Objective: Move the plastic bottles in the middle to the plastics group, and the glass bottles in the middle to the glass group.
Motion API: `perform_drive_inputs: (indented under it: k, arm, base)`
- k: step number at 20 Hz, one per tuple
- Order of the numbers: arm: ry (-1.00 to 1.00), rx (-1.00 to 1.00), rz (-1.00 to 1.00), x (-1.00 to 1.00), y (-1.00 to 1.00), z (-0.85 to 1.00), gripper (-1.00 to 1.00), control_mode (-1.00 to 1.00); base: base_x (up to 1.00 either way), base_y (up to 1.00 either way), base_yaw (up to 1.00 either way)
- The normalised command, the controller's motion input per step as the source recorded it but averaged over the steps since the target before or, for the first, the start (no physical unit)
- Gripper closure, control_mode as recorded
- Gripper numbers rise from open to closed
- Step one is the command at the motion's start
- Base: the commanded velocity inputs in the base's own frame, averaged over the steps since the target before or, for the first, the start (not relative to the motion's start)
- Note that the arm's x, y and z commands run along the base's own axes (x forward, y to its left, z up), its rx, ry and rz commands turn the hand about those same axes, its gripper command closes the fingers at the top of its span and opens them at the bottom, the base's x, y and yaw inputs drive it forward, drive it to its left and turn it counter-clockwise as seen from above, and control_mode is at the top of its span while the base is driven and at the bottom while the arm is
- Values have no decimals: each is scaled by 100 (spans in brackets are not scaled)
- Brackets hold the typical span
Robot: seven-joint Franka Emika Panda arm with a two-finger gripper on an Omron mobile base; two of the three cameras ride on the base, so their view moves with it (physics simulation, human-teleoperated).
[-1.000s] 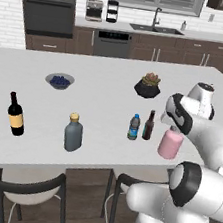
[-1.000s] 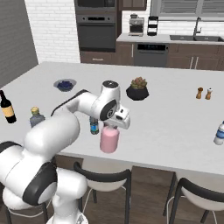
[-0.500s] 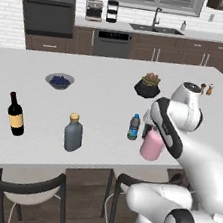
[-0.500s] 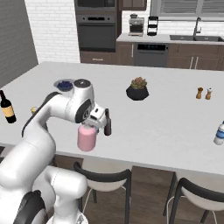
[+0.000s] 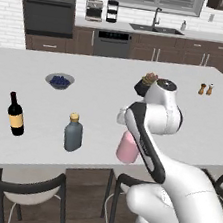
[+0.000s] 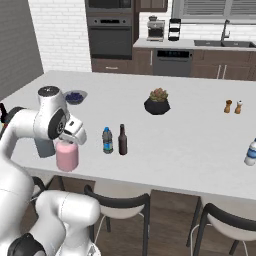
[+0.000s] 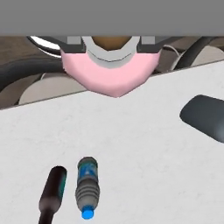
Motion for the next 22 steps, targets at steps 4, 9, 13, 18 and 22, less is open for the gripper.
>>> perform_drive_inputs:
  k: [4, 9, 13, 18, 22]
  arm:
    - [0, 0, 0, -31, 100, 28, 100, -100]
    - [0, 0, 0, -17, 100, 21, 100, -100]
    - [0, 0, 0, -14, 100, 21, 100, -100]
    - [1, -1, 0, -1, 100, 12, 100, -100]
    - [3, -4, 0, 0, 100, 6, 100, -100]
  base:
    - [0, 0, 0]
    - [0, 0, 0]
    - [0, 0, 0]
    - [0, 0, 0]
    - [0, 0, 0]
